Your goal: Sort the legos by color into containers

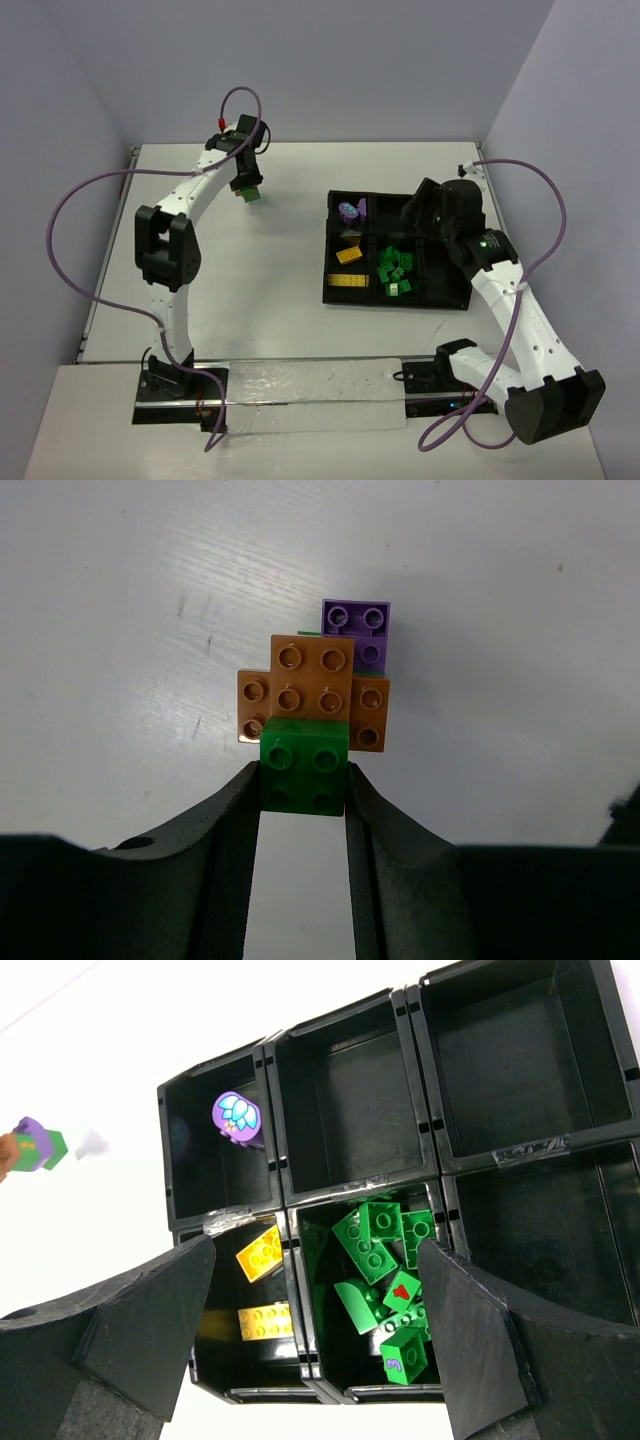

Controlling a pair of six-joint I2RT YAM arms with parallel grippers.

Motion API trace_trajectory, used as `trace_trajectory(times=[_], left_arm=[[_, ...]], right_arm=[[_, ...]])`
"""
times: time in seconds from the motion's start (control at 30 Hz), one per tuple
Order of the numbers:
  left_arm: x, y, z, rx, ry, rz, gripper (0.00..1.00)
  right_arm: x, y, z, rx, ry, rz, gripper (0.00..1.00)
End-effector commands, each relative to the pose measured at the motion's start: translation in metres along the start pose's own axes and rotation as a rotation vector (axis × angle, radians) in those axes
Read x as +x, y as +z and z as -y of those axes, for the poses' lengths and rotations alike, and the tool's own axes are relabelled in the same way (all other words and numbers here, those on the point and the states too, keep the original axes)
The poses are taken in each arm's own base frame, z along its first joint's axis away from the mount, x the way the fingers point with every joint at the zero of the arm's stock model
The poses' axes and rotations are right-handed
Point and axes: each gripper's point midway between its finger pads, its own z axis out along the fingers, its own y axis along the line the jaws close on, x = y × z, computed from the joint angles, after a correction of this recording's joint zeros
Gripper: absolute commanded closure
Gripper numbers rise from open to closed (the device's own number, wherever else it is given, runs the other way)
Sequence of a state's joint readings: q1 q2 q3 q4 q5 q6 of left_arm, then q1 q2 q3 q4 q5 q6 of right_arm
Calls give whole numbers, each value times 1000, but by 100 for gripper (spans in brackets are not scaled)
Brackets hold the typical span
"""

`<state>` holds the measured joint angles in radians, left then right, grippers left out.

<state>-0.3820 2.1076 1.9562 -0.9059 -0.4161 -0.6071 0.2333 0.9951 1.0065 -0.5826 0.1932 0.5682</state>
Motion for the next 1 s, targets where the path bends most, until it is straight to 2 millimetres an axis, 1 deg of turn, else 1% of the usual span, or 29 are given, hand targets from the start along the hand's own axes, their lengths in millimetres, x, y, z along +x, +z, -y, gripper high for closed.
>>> trace_trajectory(times=[0.0, 0.03, 0.07, 0.1, 0.13, 0.2, 0.3, 0.43, 0.53, 0.57, 0.63, 0.7, 0.83, 0.9, 0.93, 0.97], left_arm=[[-21, -50, -6, 100, -63, 76, 100], [-22, -56, -7, 109, -68, 82, 100], [-18, -60, -9, 116, -69, 78, 100], [-20, -71, -10, 137, -76, 87, 100], [-19, -75, -11, 148, -77, 91, 100], [-15, -79, -14, 152, -75, 87, 100], [-11, -91, -19, 165, -75, 86, 100], [-5, -106, -23, 199, -67, 83, 100], [-1, -120, -23, 254, -54, 84, 100], [0, -123, -22, 273, -49, 85, 100], [3, -134, -22, 320, -32, 89, 100], [5, -145, -19, 369, -16, 82, 100], [8, -162, -21, 418, 17, 85, 100], [12, -170, -20, 458, 38, 72, 100], [13, -171, -21, 459, 46, 73, 100], [17, -177, -19, 490, 64, 61, 100]], right_arm=[[-8, 1, -10, -35, 5, 34, 11], [-8, 1, -10, -36, 5, 31, 11], [-8, 2, -11, -41, 3, 31, 11], [-8, 2, -13, -47, 1, 28, 11], [-7, 3, -13, -45, -2, 23, 11], [-7, 4, -16, -53, -5, 17, 11], [-4, 6, -21, -69, -21, -2, 11], [5, 8, -36, -136, -72, -38, 11], [17, 1, -64, -255, -154, -78, 11], [22, 1, -70, -273, -195, -90, 11], [29, -5, -90, -330, -285, -96, 11], [48, -13, -113, -415, -398, -120, 11], [84, -25, -148, -568, -559, -160, 10], [95, -32, -165, -645, -628, -136, 10], [94, -33, -170, -673, -647, -115, 11], [107, -39, -175, -727, -683, -120, 11]])
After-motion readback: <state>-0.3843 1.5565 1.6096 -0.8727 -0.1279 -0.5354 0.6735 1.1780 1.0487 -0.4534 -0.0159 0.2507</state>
